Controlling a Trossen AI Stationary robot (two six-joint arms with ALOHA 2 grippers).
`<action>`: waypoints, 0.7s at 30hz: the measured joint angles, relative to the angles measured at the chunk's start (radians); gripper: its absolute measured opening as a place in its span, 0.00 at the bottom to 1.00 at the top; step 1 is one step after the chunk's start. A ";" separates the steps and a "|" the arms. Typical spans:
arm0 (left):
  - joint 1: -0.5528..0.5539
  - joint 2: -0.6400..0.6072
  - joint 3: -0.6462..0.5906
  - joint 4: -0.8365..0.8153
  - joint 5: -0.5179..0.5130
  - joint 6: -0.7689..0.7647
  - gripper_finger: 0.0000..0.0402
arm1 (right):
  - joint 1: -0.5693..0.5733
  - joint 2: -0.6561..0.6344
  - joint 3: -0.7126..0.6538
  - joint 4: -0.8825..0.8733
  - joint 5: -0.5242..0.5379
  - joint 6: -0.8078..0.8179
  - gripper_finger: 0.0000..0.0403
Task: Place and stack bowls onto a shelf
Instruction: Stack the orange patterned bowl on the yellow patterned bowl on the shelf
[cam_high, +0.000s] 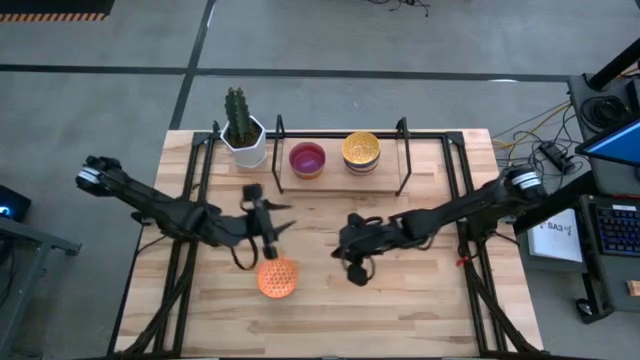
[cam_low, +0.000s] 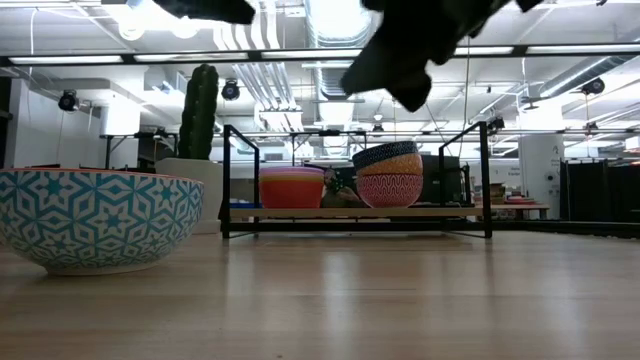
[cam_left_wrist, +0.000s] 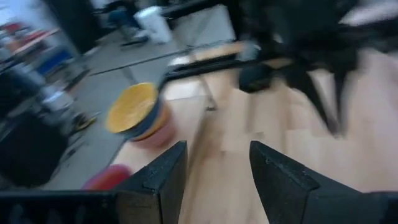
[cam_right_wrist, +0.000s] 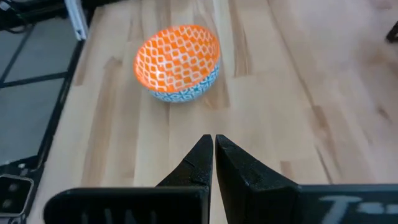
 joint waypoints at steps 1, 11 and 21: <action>0.001 -0.028 -0.025 0.011 -0.022 -0.021 0.39 | 0.001 0.026 0.025 -0.019 0.000 0.010 0.02; -0.006 -0.189 -0.160 0.026 -0.061 -0.087 0.39 | -0.004 0.314 0.342 -0.094 0.001 0.032 0.02; -0.031 -0.180 -0.162 0.027 -0.060 -0.072 0.39 | -0.011 0.507 0.579 -0.210 0.005 0.039 0.21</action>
